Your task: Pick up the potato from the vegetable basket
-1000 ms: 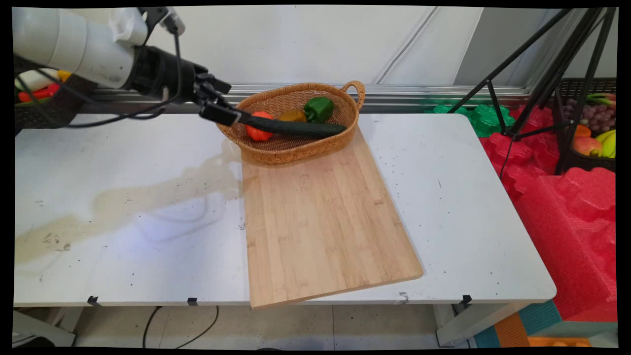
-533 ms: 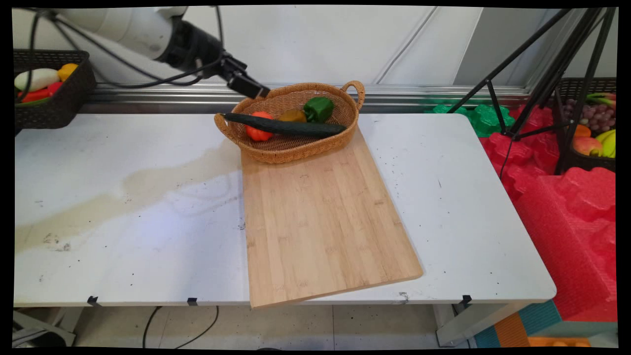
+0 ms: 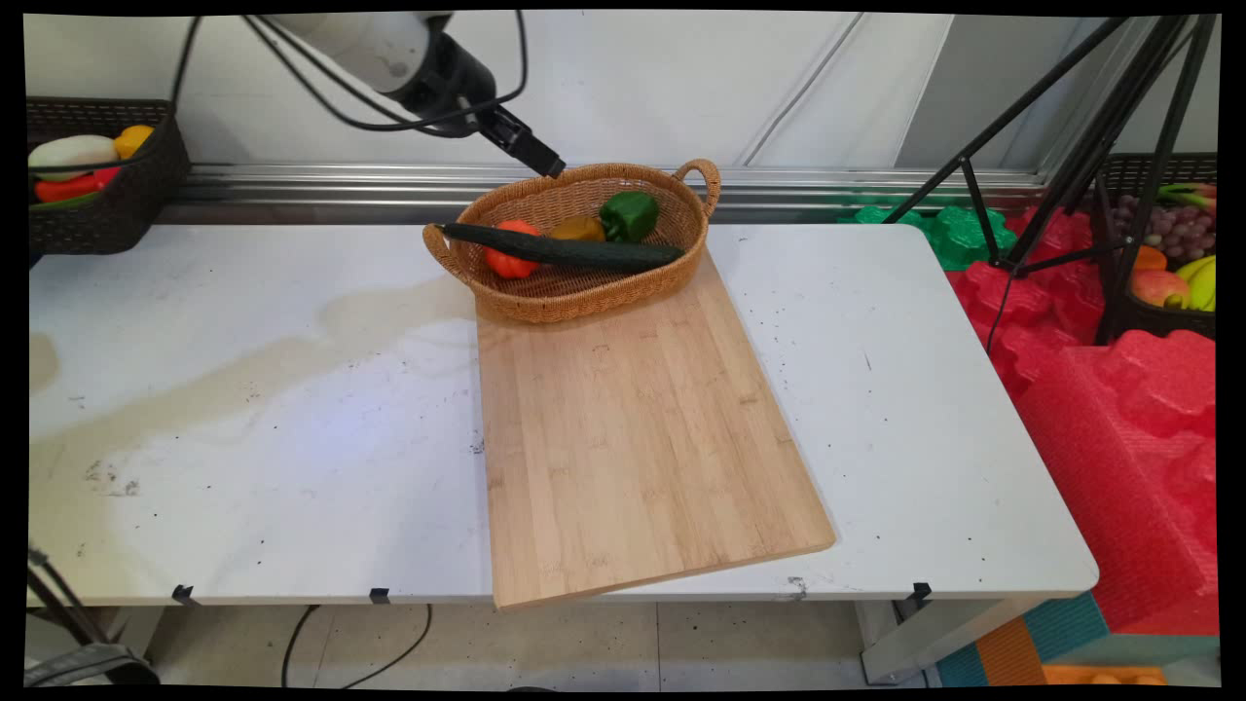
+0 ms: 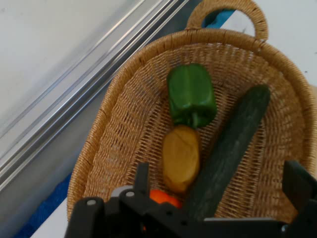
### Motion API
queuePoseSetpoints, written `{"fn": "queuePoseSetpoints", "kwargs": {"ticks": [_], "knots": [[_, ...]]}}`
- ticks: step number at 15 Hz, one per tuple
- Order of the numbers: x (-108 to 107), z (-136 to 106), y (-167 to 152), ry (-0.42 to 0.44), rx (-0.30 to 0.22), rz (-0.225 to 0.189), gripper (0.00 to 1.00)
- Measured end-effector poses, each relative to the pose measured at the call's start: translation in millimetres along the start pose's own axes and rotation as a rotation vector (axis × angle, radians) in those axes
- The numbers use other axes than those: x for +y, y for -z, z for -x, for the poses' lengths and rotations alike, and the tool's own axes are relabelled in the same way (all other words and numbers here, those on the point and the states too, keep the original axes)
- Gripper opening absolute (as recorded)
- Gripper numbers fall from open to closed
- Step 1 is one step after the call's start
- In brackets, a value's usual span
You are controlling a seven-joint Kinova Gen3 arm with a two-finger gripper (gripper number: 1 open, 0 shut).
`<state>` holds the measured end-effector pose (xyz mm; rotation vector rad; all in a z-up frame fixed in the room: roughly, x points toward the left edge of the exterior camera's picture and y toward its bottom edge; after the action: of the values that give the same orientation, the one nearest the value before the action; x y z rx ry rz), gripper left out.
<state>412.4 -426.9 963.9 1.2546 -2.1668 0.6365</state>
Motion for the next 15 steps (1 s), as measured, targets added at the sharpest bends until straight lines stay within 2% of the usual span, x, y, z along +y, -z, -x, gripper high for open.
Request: {"fn": "queuePoseSetpoints", "kwargs": {"ticks": [10, 15], "knots": [[-16, -33, -98, 0.046, -0.197, -0.022, 1.0], [-22, -41, -135, 0.071, -0.27, -0.023, 1.0]]}}
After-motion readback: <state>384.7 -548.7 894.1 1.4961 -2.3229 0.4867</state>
